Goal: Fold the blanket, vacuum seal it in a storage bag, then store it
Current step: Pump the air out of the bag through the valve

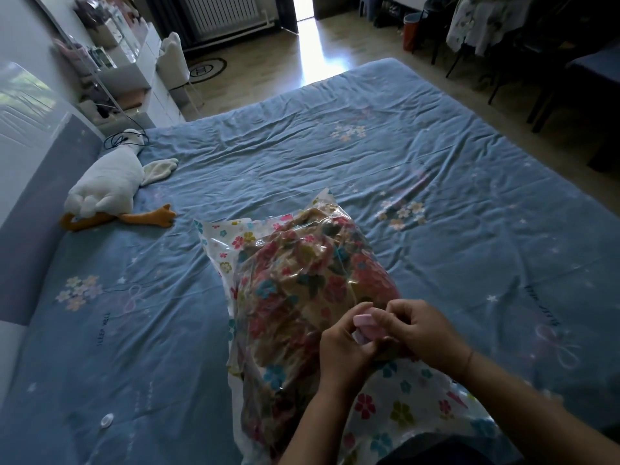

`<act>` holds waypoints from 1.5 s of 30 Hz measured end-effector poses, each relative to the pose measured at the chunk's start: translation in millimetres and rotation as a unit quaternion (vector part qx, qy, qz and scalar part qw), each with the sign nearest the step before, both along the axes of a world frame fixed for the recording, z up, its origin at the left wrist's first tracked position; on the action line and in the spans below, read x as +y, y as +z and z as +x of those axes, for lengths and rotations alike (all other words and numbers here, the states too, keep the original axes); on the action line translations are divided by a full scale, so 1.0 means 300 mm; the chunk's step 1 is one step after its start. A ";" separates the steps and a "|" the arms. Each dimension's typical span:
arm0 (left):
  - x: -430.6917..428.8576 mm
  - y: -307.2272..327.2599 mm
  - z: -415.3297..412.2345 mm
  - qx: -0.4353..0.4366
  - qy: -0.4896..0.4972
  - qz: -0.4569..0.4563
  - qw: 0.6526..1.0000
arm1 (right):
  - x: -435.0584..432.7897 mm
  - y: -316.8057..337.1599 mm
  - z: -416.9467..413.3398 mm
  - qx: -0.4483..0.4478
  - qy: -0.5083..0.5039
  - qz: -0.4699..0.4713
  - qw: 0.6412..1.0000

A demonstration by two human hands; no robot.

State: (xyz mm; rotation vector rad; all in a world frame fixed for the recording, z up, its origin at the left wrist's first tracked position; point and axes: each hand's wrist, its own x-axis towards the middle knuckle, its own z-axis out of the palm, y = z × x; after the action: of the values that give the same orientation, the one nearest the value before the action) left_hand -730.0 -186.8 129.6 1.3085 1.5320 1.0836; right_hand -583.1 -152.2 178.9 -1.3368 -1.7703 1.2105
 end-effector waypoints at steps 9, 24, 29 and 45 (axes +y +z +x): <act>0.013 0.002 -0.004 0.000 -0.002 -0.021 1.000 | -0.003 0.199 -0.010 0.180 0.006 0.065 0.982; 0.016 0.009 0.003 0.006 -0.007 -0.002 1.000 | -0.003 0.149 0.001 0.152 -0.008 0.052 0.987; 0.007 0.008 -0.004 0.009 -0.012 0.008 1.000 | -0.007 0.031 0.001 0.022 -0.009 0.027 0.999; 0.010 0.004 -0.012 0.012 -0.014 0.001 1.000 | 0.003 0.132 -0.006 0.096 0.008 0.038 0.995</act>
State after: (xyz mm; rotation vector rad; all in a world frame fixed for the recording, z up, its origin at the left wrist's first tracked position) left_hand -733.6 -183.8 130.7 1.3450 1.5259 1.0562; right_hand -584.8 -151.3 218.4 -1.1252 -1.6754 1.2249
